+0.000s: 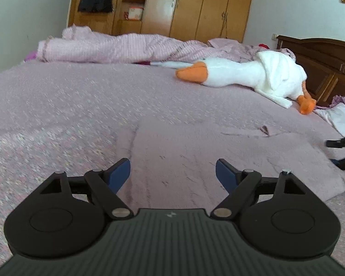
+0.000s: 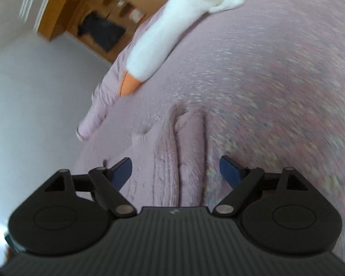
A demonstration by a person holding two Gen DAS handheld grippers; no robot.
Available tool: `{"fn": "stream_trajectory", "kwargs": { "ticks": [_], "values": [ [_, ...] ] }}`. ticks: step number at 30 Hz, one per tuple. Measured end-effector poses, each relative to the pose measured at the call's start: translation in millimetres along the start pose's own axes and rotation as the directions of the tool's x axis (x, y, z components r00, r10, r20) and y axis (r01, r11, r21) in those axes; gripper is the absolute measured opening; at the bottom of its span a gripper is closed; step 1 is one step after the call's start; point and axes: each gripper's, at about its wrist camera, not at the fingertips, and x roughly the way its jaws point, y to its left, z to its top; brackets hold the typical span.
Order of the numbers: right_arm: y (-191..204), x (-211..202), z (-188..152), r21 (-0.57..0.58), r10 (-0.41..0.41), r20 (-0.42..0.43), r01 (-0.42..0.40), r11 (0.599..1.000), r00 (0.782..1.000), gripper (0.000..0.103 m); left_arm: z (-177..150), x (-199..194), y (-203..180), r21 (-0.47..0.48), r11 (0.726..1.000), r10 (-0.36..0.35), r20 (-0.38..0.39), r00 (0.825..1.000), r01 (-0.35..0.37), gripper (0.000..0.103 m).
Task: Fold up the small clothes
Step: 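Move the right gripper to the end of the folded cardigan, then close the right gripper on the folded cardigan's end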
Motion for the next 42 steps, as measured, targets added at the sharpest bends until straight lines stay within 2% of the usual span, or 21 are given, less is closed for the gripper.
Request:
{"fn": "stream_trajectory", "kwargs": {
  "ticks": [4,10,12,16,20,25,27,31,36,40,42],
  "values": [
    [-5,21,17,0.036,0.043,-0.006,-0.043,0.998,0.999,0.086,-1,-1,-8,0.048,0.998,-0.032,0.011,0.999,0.032,0.086],
    [2,37,33,0.018,0.067,-0.113,-0.065,0.998,0.991,0.085,-3,6,-5,0.046,0.999,-0.018,-0.007,1.000,0.019,0.086],
    [-1,30,31,0.029,0.096,-0.152,-0.093,0.995,0.984,0.084,-4,5,-2,0.046,0.999,-0.008,-0.003,1.000,0.008,0.086],
    [-1,13,16,0.001,0.162,-0.247,-0.167,0.986,0.955,0.084,-3,3,0,0.062,0.998,0.005,0.013,1.000,-0.006,0.086],
    [-1,17,18,0.043,0.161,-0.221,-0.155,0.987,0.962,0.083,-3,5,4,0.026,1.000,0.000,0.007,1.000,0.000,0.086],
    [0,26,24,0.072,0.181,-0.210,-0.169,0.983,0.961,0.082,-4,4,2,0.047,0.999,0.004,0.008,1.000,-0.004,0.086],
    [-7,22,26,0.106,0.206,-0.196,-0.188,0.976,0.959,0.072,-4,3,2,0.055,0.998,0.004,0.010,1.000,-0.004,0.086],
    [-18,16,26,0.142,0.204,-0.189,-0.179,0.974,0.960,0.061,-5,3,3,0.059,0.998,0.006,0.011,1.000,-0.007,0.086],
    [-34,6,24,0.141,0.191,-0.179,-0.166,0.976,0.965,0.032,-6,4,4,0.070,0.997,0.025,-0.003,1.000,-0.024,0.086],
    [-38,2,22,0.143,0.191,-0.180,-0.166,0.976,0.965,0.028,-6,5,5,0.065,0.998,0.025,-0.003,1.000,-0.025,0.086],
    [-34,5,21,0.128,0.165,-0.188,-0.142,0.982,0.968,0.021,-7,7,5,0.070,0.997,0.026,-0.011,1.000,-0.025,0.086]
  ]
}}
